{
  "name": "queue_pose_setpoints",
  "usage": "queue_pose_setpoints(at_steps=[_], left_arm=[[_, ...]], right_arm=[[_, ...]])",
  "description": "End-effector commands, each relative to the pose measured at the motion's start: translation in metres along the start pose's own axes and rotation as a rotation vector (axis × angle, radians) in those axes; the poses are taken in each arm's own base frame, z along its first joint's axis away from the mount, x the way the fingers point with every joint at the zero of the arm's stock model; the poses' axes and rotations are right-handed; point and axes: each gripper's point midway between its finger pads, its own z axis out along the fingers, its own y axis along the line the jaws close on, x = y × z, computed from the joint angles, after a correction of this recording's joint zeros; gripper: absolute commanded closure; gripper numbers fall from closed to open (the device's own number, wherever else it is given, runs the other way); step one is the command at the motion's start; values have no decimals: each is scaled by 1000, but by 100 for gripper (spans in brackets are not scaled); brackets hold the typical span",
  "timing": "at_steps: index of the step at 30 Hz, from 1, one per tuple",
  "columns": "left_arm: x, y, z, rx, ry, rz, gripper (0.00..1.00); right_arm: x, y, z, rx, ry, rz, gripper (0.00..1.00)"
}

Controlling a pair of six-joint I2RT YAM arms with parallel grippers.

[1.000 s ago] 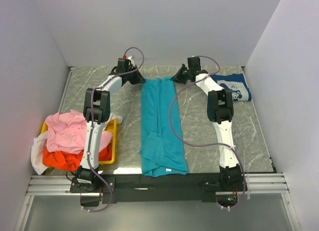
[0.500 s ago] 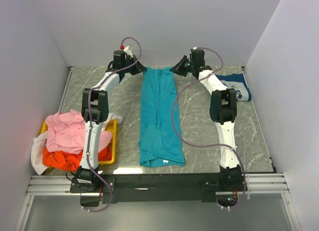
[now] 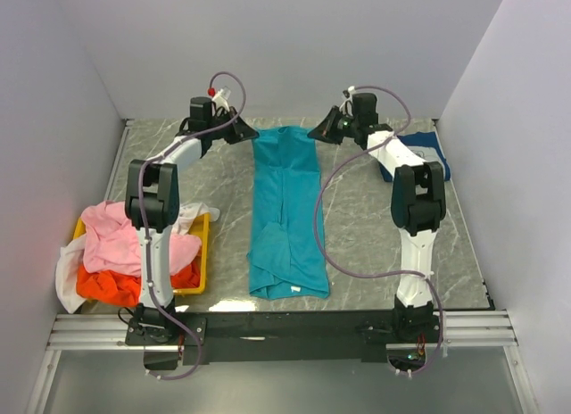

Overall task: Fold and stack the t-shirts
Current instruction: Fold the tshirt

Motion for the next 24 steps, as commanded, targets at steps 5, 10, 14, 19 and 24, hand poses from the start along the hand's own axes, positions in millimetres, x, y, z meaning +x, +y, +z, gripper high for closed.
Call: queue_pose_setpoints(at_steps=[5, 10, 14, 19, 24], left_arm=[[16, -49, -35, 87, 28, 95, 100], [37, -59, -56, 60, 39, 107, 100], [47, -65, -71, 33, 26, 122, 100], [65, -71, -85, 20, 42, 127, 100], [91, -71, -96, -11, 72, 128, 100]], right_arm=[[27, 23, -35, -51, 35, -102, 100], [54, 13, -53, -26, 59, -96, 100], [64, 20, -70, -30, 55, -106, 100], [90, 17, -80, -16, 86, -101, 100], [114, 15, -92, -4, 112, -93, 100]])
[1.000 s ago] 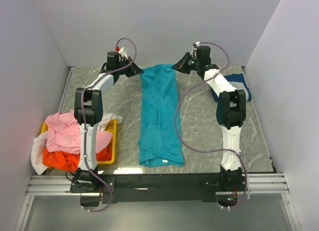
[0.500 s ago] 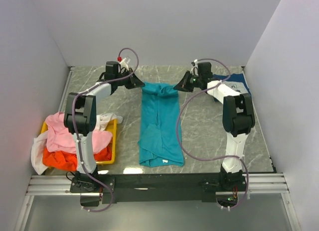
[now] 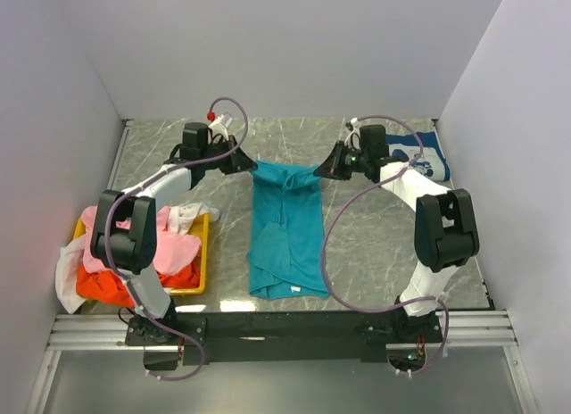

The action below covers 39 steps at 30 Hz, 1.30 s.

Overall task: Fold and stack the t-shirts
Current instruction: Fold the tshirt

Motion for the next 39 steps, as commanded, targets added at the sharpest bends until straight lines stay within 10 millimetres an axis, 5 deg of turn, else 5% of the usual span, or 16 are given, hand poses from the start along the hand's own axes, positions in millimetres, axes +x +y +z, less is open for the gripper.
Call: queue_pose_setpoints(at_steps=[1, 13, 26, 31, 35, 39], left_arm=[[2, -16, -15, -2, -28, 71, 100], [53, -12, -40, -53, 12, 55, 100], [117, -12, -44, -27, 157, 17, 99], [158, -18, -46, 3, 276, -3, 80], [186, -24, -59, -8, 362, -23, 47], [190, -35, -79, -14, 386, -32, 36]], right_arm=[[10, 15, -11, -29, -12, -52, 100], [53, 9, -26, -9, 18, -42, 100], [101, -12, -22, 31, 102, -21, 100], [126, -25, -21, 69, 149, -17, 99], [151, -50, -35, 196, 197, -23, 64], [151, -53, -59, 269, 155, -66, 39]])
